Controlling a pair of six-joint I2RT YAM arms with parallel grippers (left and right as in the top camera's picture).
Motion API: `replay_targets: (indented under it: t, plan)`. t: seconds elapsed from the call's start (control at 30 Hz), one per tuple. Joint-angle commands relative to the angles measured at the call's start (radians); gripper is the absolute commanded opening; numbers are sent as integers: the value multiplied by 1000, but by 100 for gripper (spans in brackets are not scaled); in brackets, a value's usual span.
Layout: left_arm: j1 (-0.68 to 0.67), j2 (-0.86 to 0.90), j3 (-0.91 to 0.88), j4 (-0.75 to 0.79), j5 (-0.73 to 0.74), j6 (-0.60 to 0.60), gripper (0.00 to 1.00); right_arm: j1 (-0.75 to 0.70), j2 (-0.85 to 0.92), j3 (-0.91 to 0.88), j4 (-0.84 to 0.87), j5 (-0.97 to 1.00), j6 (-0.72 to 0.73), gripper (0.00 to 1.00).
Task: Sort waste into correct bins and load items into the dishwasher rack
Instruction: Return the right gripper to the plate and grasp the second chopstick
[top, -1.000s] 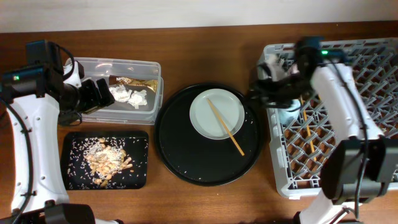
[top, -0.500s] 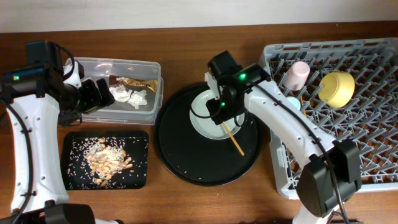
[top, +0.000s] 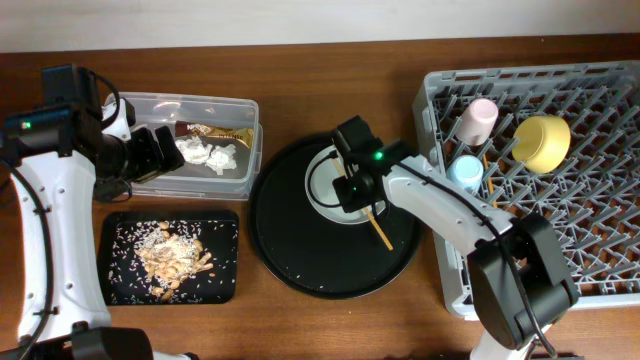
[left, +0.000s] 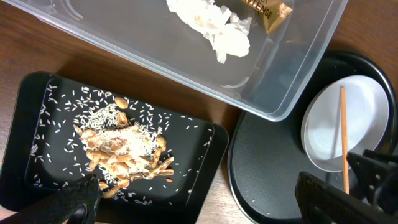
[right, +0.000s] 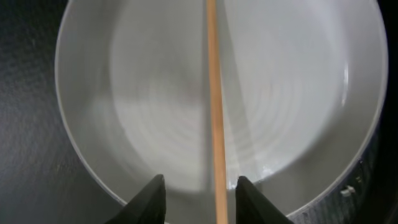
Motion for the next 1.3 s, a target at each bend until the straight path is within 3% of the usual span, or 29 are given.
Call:
replay_targets:
  t: [0.0,0.3,0.5,1.27]
  plan:
    - [3,-17,3,1,0,-10,99,6,2,-63,61,19,9,35]
    - [3,-16,3,1,0,-10,99,5,2,-149,163,31,9,32]
    - [3,-17,3,2,0,-10,99,5,2,-149,161,31,9,20]
    - [3,-17,3,2,0,-10,99,5,2,-156,145,56,9,16]
